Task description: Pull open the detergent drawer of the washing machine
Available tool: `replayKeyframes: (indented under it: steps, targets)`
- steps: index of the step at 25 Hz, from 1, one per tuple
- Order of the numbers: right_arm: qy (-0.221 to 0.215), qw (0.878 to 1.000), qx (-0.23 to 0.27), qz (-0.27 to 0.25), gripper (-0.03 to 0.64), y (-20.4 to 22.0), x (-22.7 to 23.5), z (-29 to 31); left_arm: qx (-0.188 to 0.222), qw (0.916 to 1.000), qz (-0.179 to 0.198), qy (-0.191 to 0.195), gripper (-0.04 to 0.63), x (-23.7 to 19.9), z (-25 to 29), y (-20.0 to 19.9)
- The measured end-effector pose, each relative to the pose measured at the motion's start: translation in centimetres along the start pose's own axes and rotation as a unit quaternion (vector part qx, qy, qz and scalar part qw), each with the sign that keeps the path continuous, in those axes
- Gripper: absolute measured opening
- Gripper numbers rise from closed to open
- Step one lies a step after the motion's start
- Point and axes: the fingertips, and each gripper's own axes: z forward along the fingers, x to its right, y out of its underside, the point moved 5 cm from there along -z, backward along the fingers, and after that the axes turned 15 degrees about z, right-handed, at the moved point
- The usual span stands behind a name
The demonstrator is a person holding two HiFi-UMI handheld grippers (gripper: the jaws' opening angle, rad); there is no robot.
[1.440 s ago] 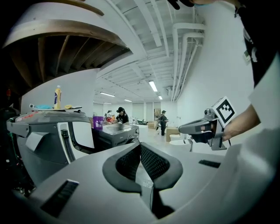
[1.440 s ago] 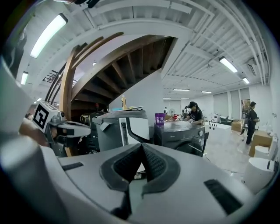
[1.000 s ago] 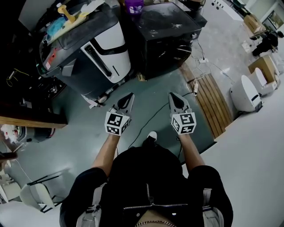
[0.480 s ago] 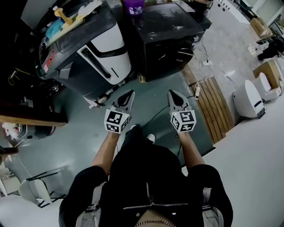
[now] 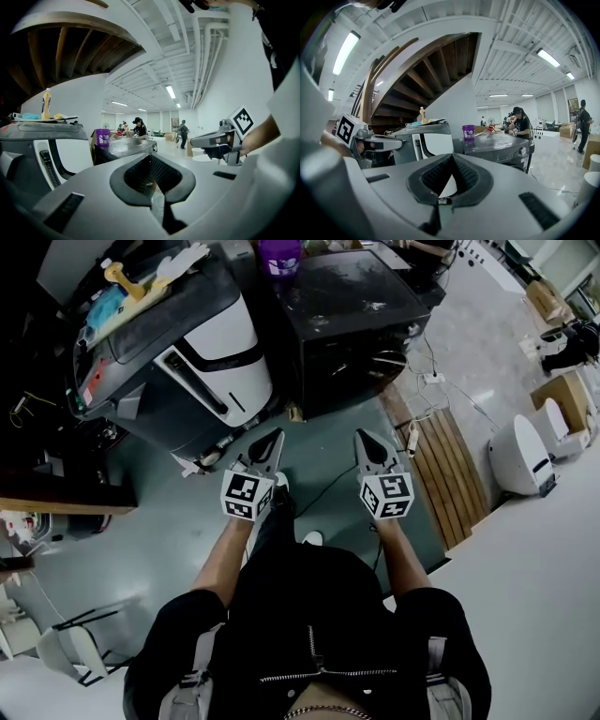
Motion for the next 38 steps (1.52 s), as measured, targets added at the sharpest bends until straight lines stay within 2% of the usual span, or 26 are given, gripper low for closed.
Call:
replayKeyframes:
  steps: [10, 18, 22, 25, 32, 38]
  targets:
    - [0.018, 1.000, -0.002, 0.003, 0.005, -2.3, 2.1, 8.0, 0.005, 0.9996, 0.002, 0.028, 0.021, -6.2, 7.3, 1.4]
    - [0.043, 0.999, 0.016, 0.006, 0.005, -6.8, 3.0, 16.8, 0.018, 0.9977, 0.021, 0.062, 0.021, -13.6, 13.6, 1.4]
    - [0.062, 0.998, 0.018, 0.015, 0.005, -7.1, 3.5, 20.1, 0.022, 0.9949, 0.053, 0.083, 0.021, -16.8, 15.7, 2.1]
    - [0.076, 0.996, 0.027, 0.026, 0.005, -7.5, 4.1, 22.1, 0.028, 0.9935, 0.054, 0.096, 0.021, -18.8, 17.2, 2.4]
    - [0.091, 0.995, 0.032, 0.039, 0.005, -8.2, 4.0, 23.8, 0.026, 0.9900, 0.047, 0.130, 0.021, -20.3, 20.0, 2.8]
    - [0.096, 0.994, 0.022, 0.043, 0.005, -7.7, 4.9, 24.7, 0.033, 0.9891, 0.037, 0.139, 0.021, -19.8, 22.0, 2.9]
